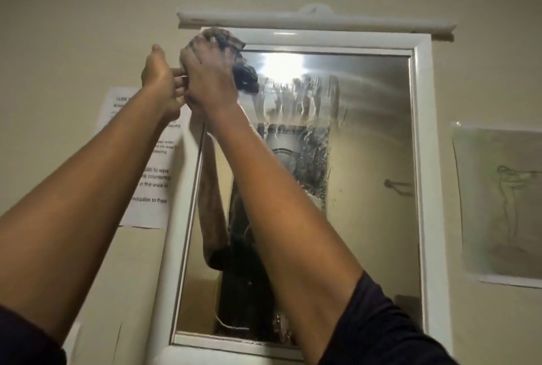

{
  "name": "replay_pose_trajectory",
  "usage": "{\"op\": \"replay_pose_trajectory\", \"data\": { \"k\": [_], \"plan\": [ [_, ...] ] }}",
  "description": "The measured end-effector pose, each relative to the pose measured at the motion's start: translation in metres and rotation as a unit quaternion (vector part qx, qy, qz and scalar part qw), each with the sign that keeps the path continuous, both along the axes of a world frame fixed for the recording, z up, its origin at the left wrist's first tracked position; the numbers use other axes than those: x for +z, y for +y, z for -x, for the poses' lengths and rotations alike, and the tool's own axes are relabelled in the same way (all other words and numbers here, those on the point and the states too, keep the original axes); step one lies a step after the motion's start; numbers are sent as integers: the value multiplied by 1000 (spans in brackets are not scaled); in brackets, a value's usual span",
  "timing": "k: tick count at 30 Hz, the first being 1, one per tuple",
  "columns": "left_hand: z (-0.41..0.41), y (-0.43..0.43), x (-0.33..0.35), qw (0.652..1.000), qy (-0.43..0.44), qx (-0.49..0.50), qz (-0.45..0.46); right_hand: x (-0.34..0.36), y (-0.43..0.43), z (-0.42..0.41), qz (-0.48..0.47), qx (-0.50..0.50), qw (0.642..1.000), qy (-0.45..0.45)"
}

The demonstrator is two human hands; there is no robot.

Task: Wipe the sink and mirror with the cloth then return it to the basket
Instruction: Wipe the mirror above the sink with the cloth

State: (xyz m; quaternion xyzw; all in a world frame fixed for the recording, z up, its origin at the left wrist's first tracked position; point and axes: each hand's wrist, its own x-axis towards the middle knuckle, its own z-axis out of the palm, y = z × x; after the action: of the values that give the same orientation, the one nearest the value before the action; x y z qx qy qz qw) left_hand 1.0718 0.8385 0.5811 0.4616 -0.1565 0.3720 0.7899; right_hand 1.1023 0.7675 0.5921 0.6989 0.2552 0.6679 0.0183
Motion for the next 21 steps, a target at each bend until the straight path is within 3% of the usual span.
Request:
{"op": "replay_pose_trajectory", "data": {
  "k": [5, 8, 12, 16, 21],
  "plan": [
    [6, -4, 4, 997, 4, 74, 4, -21, -33, 5, 76, -37, 996, 41],
    [8, -14, 5, 990, 14, 142, -19, -27, -70, 9, 62, -72, 995, 16],
    [7, -14, 3, 985, 30, 168, -41, -21, -135, 11, -73, -51, 996, 9],
    [7, -13, -9, 984, 36, 172, -43, -33, -206, 24, -260, -26, 965, 32],
    [7, -18, -16, 980, 69, 183, -27, -91, -234, 30, -366, -64, 928, 20]
  ]
}}
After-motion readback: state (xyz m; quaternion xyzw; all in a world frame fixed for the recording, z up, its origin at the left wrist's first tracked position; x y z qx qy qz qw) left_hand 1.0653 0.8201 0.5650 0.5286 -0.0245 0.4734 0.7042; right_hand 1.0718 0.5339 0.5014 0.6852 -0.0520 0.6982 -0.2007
